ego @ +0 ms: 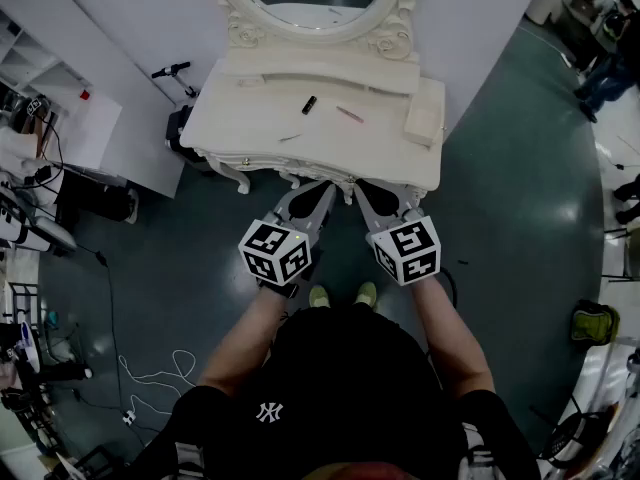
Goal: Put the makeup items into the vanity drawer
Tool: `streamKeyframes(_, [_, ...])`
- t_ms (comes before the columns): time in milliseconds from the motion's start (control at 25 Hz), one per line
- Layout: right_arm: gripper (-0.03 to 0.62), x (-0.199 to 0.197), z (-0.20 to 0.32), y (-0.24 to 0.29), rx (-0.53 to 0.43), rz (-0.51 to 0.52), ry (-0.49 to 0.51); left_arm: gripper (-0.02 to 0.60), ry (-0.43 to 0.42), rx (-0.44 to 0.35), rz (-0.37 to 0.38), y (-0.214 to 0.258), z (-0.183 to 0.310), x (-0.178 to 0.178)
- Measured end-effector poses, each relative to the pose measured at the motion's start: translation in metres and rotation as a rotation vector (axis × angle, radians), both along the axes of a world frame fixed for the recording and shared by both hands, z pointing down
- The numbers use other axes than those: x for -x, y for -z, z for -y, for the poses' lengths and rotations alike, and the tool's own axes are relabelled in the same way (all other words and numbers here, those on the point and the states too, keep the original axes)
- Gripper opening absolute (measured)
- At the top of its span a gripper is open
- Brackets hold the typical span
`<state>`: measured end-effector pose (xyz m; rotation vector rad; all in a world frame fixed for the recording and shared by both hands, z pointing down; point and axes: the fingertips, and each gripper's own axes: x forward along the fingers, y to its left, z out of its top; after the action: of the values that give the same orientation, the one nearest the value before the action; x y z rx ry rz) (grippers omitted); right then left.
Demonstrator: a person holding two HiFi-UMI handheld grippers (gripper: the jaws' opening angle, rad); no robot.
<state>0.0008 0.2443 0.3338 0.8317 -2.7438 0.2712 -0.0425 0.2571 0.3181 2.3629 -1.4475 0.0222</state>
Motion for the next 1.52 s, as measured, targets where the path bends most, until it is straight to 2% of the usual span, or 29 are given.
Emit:
streamKeyframes(640, [0.023, -0.017, 0.012, 0.0, 0.0, 0.023, 0.032, 0.002, 0.009, 0.018, 0.016, -0.008, 0.01, -0.021])
streamKeyframes(1000, [0.023, -0.042, 0.026, -0.009, 0.05, 0.087, 0.008, 0.002, 0.082, 0.033, 0.074, -0.026, 0.014, 0.003])
streamKeyframes(1280, [0.023, -0.029, 0.032, -0.017, 0.063, 0.092, 0.035, 0.002, 0.1, 0.059, 0.13, -0.04, 0.021, 0.016])
streamKeyframes(1520, [0.023, 0.003, 0.044, -0.026, 0.066, 0.067, 0.053, 0.002, 0.092, 0.079, 0.152, -0.057, 0.039, 0.036])
